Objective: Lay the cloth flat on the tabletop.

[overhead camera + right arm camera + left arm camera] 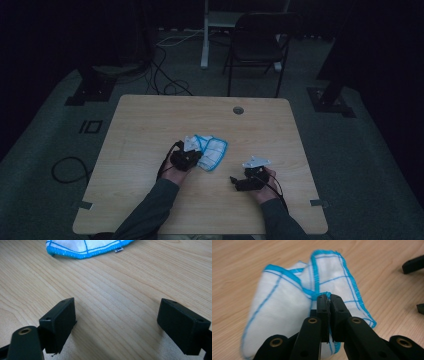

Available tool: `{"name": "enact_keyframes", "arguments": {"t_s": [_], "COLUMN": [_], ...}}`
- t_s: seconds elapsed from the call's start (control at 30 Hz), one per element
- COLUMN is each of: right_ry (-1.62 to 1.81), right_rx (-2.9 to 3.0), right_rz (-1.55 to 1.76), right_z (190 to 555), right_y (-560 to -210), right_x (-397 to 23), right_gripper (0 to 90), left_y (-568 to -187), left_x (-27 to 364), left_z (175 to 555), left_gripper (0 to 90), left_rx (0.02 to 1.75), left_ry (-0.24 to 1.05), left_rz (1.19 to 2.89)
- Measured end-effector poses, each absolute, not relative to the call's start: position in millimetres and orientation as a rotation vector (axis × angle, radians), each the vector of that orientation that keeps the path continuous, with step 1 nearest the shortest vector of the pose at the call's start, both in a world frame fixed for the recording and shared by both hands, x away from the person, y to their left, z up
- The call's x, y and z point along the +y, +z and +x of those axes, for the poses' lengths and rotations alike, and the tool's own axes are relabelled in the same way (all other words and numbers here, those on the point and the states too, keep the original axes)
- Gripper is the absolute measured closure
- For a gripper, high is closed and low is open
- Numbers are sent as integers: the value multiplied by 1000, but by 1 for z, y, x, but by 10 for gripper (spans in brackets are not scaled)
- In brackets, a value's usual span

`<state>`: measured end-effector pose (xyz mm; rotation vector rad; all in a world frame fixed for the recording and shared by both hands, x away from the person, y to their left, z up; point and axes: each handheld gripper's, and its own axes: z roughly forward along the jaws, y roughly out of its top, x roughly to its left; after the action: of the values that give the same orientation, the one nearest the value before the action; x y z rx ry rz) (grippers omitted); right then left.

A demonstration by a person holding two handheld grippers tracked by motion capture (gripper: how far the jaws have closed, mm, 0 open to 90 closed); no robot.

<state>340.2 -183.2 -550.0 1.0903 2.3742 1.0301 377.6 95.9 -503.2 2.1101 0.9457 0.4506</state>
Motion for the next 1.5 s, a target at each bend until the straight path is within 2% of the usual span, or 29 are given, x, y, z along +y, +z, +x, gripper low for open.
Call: {"name": "enact_keyframes", "arguments": {"t_s": [0.67, 1.5], "right_ry": [1030, 1030], "right_rx": [2374, 2375], "right_rz": [1092, 1092], "right_z": [340, 340], "right_y": [-550, -550], "right_x": [-183, -183], "right_gripper": [152, 152], "left_y": [-487, -521], "left_x": [155, 213], "left_z": [374, 381], "left_gripper": [876, 878], "left_rx": [1104, 1314], "left_ry": [547, 550], "left_rz": [1901, 1924]}}
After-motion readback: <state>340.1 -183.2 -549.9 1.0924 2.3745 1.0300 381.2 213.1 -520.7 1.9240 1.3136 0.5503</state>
